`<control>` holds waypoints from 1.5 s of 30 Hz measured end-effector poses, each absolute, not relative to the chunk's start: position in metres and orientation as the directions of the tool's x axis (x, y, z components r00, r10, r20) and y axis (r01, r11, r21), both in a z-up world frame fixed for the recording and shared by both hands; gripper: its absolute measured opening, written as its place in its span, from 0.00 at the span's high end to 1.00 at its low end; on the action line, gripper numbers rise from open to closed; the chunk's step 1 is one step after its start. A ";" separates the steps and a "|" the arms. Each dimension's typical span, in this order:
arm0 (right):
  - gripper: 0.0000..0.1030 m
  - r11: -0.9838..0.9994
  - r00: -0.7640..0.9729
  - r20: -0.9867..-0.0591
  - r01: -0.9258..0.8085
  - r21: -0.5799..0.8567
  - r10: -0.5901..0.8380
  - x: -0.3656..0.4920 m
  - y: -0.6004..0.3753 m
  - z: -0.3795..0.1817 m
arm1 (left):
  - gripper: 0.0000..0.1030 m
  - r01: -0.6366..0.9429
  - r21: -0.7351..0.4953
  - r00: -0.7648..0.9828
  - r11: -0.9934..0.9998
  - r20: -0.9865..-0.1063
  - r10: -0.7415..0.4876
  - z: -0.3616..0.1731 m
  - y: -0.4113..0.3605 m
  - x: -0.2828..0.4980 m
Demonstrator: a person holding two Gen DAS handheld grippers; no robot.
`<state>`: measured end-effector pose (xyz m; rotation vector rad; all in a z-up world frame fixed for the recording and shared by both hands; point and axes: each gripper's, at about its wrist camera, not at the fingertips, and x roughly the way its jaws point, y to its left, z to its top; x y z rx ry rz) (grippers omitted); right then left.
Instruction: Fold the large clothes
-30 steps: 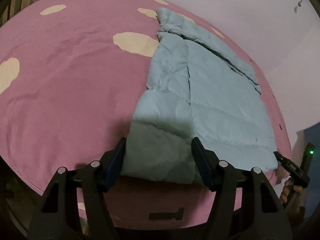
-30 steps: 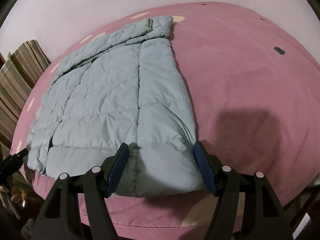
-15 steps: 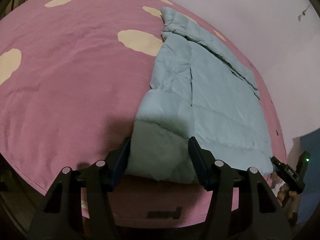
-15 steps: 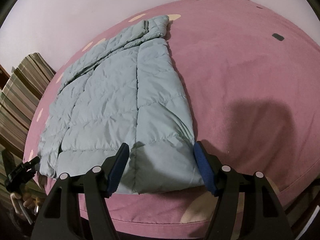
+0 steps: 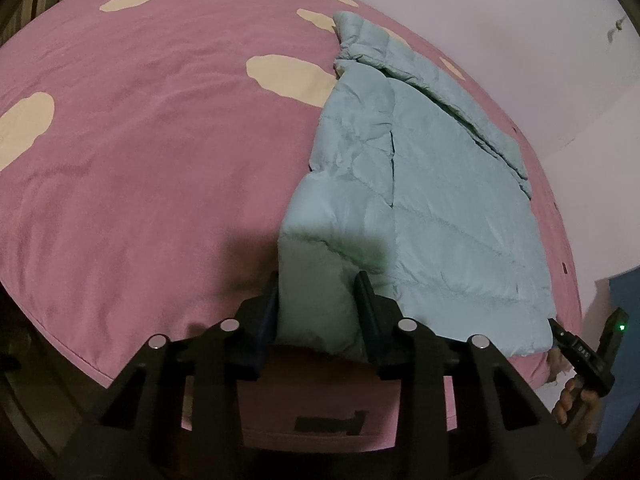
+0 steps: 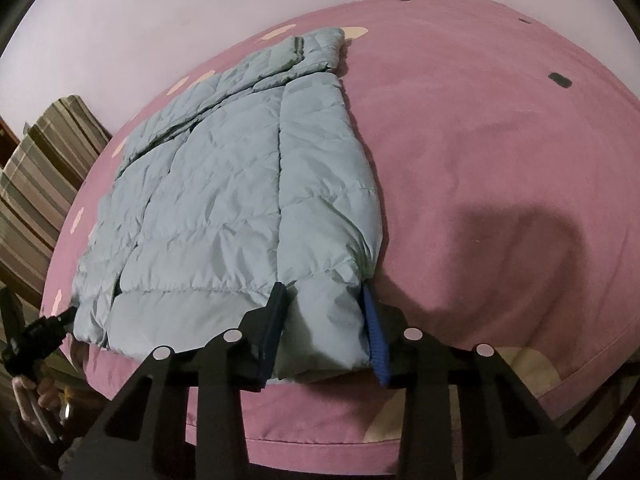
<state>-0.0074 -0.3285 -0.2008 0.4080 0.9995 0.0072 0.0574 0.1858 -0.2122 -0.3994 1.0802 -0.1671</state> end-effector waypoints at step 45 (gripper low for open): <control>0.90 0.698 0.582 -0.679 0.249 0.672 0.447 0.202 -0.374 -0.201 | 0.87 -0.025 -0.384 0.571 0.923 -0.763 -0.302 -0.171 0.158 0.265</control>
